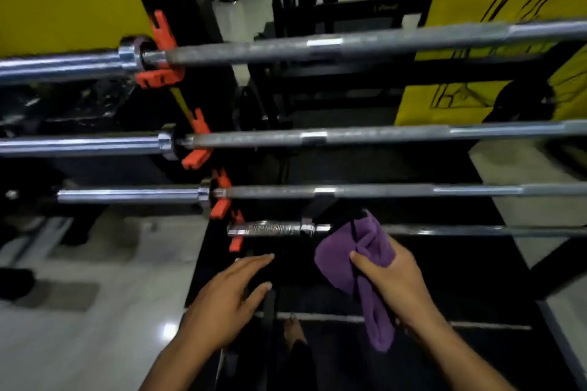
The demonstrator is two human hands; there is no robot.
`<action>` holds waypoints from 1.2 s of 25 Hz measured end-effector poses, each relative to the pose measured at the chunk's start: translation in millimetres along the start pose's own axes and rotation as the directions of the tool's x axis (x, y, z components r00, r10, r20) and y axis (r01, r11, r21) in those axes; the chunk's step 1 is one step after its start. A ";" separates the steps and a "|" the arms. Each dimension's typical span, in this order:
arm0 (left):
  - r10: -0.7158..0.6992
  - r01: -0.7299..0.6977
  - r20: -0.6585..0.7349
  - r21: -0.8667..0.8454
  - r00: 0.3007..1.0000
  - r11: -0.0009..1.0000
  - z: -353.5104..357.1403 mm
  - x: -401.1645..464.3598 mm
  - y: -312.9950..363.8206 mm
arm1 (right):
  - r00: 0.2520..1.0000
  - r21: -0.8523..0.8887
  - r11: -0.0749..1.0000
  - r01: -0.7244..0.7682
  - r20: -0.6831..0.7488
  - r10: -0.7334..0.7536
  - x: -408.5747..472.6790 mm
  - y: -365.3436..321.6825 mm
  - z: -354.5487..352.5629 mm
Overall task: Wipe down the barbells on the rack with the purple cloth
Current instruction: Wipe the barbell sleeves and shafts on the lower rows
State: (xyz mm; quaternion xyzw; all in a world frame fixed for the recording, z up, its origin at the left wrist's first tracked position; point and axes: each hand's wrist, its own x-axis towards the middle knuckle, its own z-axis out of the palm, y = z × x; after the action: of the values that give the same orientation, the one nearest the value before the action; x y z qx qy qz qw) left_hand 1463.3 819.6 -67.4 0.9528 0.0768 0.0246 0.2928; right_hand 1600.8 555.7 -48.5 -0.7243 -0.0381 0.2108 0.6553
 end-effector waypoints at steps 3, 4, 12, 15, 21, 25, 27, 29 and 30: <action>-0.127 0.128 0.081 0.003 0.989 0.992 27.0 -64.5 7.2 | 0.999 -0.212 0.977 0.033 0.040 -0.025 -25.0 41.2 -5.6; -0.167 0.167 0.107 0.005 0.980 0.986 31.1 -87.2 9.4 | 0.999 -0.263 0.965 0.015 0.055 -0.001 -35.7 53.7 -4.6; -0.445 0.443 0.115 0.042 0.888 0.895 19.4 -219.4 1.4 | 0.974 -0.298 0.950 -0.090 0.175 0.147 -117.3 103.6 38.6; -0.508 0.502 0.104 0.076 0.855 0.861 7.1 -257.3 -10.7 | 0.962 -0.382 0.924 -0.030 0.240 0.130 -134.8 104.6 67.1; -0.532 0.532 0.013 0.009 0.847 0.847 -26.9 -371.5 -69.7 | 0.940 -0.414 0.906 0.094 0.336 0.056 -182.5 105.3 166.7; -0.549 0.543 -0.007 -0.142 0.836 0.828 -48.5 -480.9 -137.5 | 0.936 -0.349 0.931 0.104 0.351 0.027 -251.5 120.8 265.5; -0.549 0.542 0.012 -0.179 0.836 0.821 -64.2 -526.2 -170.6 | 0.935 -0.320 0.941 0.110 0.355 0.011 -290.0 125.2 310.7; -0.558 0.549 0.006 -0.194 0.830 0.813 -91.3 -561.6 -197.7 | 0.924 -0.317 0.938 0.143 0.383 -0.011 -322.5 121.2 352.3; -0.558 0.548 0.005 -0.200 0.830 0.812 -105.8 -572.0 -210.2 | 0.919 -0.328 0.928 0.175 0.392 -0.035 -333.3 116.0 367.0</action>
State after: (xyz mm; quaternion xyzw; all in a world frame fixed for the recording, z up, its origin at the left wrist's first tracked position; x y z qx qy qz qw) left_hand 861.3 957.9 -99.1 0.8552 0.3555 -0.0284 0.3761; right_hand 1142.1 771.7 -94.5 -0.7733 -0.2411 0.3003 0.5036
